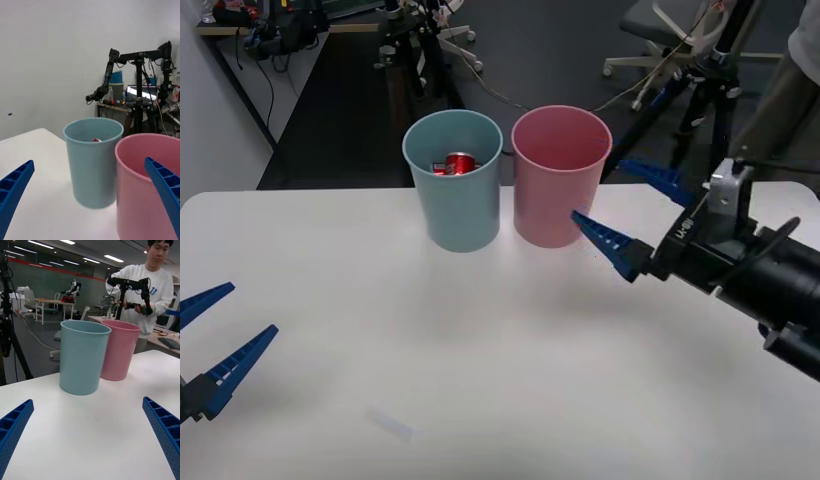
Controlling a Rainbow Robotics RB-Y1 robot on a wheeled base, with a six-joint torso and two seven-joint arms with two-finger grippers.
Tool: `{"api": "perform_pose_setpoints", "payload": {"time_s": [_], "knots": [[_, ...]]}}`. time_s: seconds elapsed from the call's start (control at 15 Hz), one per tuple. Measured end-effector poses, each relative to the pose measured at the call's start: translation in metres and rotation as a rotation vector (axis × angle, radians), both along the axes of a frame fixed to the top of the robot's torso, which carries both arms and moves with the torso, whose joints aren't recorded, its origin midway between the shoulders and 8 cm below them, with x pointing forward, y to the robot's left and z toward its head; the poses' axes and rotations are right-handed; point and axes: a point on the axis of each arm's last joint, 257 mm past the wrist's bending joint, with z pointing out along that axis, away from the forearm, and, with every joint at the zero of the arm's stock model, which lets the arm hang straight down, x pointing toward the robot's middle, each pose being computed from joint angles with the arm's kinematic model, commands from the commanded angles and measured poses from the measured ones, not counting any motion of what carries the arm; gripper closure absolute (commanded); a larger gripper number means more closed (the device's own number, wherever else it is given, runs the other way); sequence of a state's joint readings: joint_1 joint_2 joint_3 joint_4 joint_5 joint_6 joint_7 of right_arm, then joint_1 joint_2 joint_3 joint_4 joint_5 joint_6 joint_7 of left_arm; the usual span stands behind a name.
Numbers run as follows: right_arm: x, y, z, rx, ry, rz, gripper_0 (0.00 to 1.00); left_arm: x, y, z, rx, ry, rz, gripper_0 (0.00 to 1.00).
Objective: Grasp the object on the table and drop it into the matching bin: aluminum can to the light blue bin, PET bottle to the pink bin.
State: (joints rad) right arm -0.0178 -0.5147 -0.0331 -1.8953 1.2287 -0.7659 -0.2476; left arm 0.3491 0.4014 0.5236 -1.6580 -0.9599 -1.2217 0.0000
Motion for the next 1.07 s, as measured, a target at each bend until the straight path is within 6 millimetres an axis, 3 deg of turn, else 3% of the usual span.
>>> {"api": "perform_pose_setpoints", "payload": {"time_s": [0.2, 0.53, 0.73, 1.07], "knots": [[-0.041, -0.058, -0.024, -0.065, 0.028, 0.010, 0.00, 0.000, 0.000, 0.000, 0.000, 0.000, 0.000, 0.00], [-0.099, -0.121, -0.054, -0.145, 0.088, -0.005, 0.00, 0.000, 0.000, 0.000, 0.000, 0.000, 0.000, 0.00], [-0.114, -0.138, -0.067, -0.163, 0.121, -0.032, 0.00, 0.000, 0.000, 0.000, 0.000, 0.000, 0.000, 0.00], [-0.118, -0.144, -0.077, -0.158, 0.134, -0.044, 0.00, 0.000, 0.000, 0.000, 0.000, 0.000, 0.000, 0.00]]}}
